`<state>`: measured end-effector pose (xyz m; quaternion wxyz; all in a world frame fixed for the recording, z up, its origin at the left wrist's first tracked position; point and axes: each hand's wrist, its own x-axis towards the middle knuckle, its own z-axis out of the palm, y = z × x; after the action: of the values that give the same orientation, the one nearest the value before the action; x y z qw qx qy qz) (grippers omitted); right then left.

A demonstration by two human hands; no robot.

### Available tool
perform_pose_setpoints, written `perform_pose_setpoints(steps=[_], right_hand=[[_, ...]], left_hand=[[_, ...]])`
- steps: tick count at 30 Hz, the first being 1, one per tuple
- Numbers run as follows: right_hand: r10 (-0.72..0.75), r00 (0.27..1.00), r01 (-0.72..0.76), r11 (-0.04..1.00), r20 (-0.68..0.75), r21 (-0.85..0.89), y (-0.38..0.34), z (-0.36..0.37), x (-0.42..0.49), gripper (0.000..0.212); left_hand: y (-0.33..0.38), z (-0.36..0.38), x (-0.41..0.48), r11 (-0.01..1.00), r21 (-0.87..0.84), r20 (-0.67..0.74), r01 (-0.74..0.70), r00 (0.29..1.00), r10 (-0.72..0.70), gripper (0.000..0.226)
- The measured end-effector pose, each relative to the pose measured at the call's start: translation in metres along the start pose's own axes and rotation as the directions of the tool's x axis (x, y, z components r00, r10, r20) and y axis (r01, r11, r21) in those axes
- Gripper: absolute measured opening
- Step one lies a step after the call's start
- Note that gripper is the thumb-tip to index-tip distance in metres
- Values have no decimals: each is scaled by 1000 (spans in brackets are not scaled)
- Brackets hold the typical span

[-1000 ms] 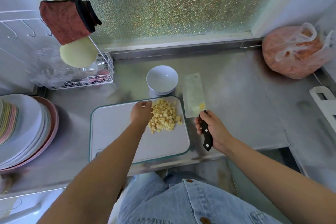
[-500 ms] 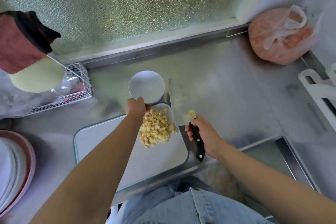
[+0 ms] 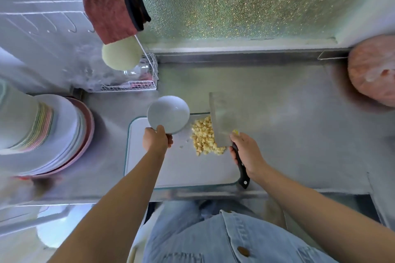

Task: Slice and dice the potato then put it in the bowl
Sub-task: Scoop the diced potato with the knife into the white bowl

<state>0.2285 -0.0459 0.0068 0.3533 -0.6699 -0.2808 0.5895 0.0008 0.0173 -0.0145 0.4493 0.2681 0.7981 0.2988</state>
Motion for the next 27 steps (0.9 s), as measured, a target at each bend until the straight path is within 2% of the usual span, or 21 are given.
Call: perform_pose_setpoints(steps=[4, 7, 9, 10, 12, 14, 17, 19, 22, 27], right_hand=[[-47, 998, 52, 994, 49, -95, 10, 7, -7, 33], [-74, 997, 77, 987, 25, -141, 16, 2, -7, 33], [-111, 993, 104, 979, -34, -176, 20, -7, -5, 32], [-130, 989, 116, 976, -66, -186, 22, -13, -4, 32], [-145, 982, 119, 972, -121, -201, 25, -28, -2, 33], [-145, 973, 103, 968, -180, -227, 29, -45, -3, 33], [-152, 958, 74, 950, -242, -304, 39, -69, -7, 35], [-156, 953, 59, 935, -258, -349, 48, -80, -9, 36], [-145, 957, 48, 933, -251, -356, 60, -90, -8, 38], [-166, 965, 73, 915, -204, -397, 67, -87, 3, 49]], left_hand=[[-28, -21, -9, 996, -73, 43, 49, 998, -46, 28], [-33, -24, -14, 995, -87, 81, 57, 995, -50, 30], [-36, -22, -18, 999, 11, 3, 41, 999, -41, 40], [-39, -22, -21, 993, 116, -36, 26, 999, -22, 43], [-48, -16, -34, 939, 339, -43, -60, 996, 80, 39], [-55, -5, -51, 855, 459, 45, -243, 967, 251, 33], [-61, 18, -68, 666, 486, 241, -566, 819, 520, 23], [-61, 32, -70, 535, 496, 347, -685, 720, 600, 21], [-57, 45, -67, 446, 531, 386, -721, 674, 630, 36], [-50, 53, -54, 458, 607, 427, -649, 753, 500, 60]])
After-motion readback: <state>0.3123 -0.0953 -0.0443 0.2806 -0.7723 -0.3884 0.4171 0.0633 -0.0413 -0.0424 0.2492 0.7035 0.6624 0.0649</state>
